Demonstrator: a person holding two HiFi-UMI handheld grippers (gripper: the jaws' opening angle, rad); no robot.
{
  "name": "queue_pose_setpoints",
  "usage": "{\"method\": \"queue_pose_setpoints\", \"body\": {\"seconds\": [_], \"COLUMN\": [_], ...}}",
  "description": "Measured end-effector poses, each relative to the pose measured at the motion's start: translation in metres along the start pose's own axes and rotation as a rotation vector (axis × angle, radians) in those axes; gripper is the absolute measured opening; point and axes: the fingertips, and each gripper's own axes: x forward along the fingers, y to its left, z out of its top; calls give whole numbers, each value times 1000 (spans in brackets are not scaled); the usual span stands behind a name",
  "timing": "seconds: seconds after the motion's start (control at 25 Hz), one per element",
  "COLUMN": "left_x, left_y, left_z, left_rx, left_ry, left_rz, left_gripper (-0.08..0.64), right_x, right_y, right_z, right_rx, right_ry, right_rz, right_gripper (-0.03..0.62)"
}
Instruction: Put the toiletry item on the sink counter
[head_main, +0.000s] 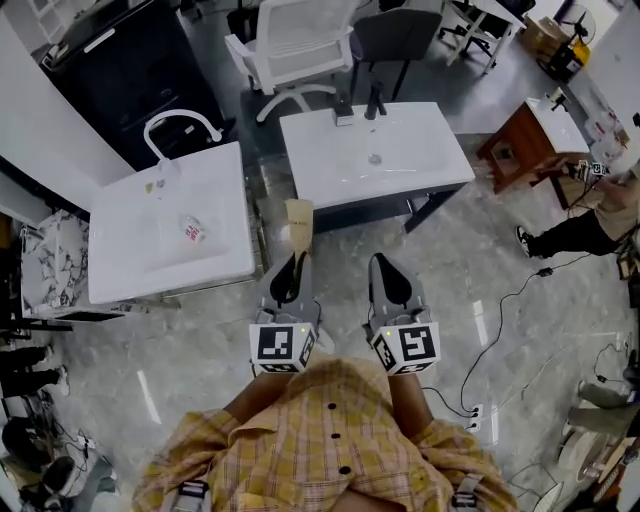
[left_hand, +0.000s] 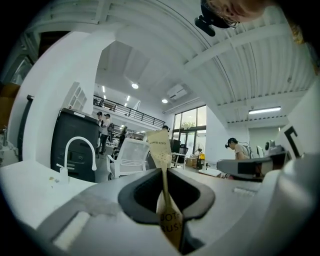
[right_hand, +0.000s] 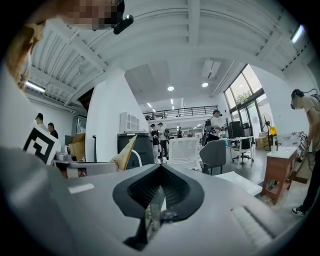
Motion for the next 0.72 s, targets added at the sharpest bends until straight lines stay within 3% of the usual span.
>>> {"method": "queue_pose_setpoints", "body": {"seconds": [0.32, 0.72], "left_x": [96, 138], "left_y": [43, 66], "left_z": [6, 3], "left_rx": [6, 3], "left_ry": [20, 42], "left_rz": [7, 54], "left_gripper": [34, 34], "right_x": [97, 151], "right_y": [-41, -62], "right_z": [4, 2], "right_rx": [9, 26], "right_ry": [-1, -11], "right_rz": [5, 42], "right_gripper": [0, 0]}}
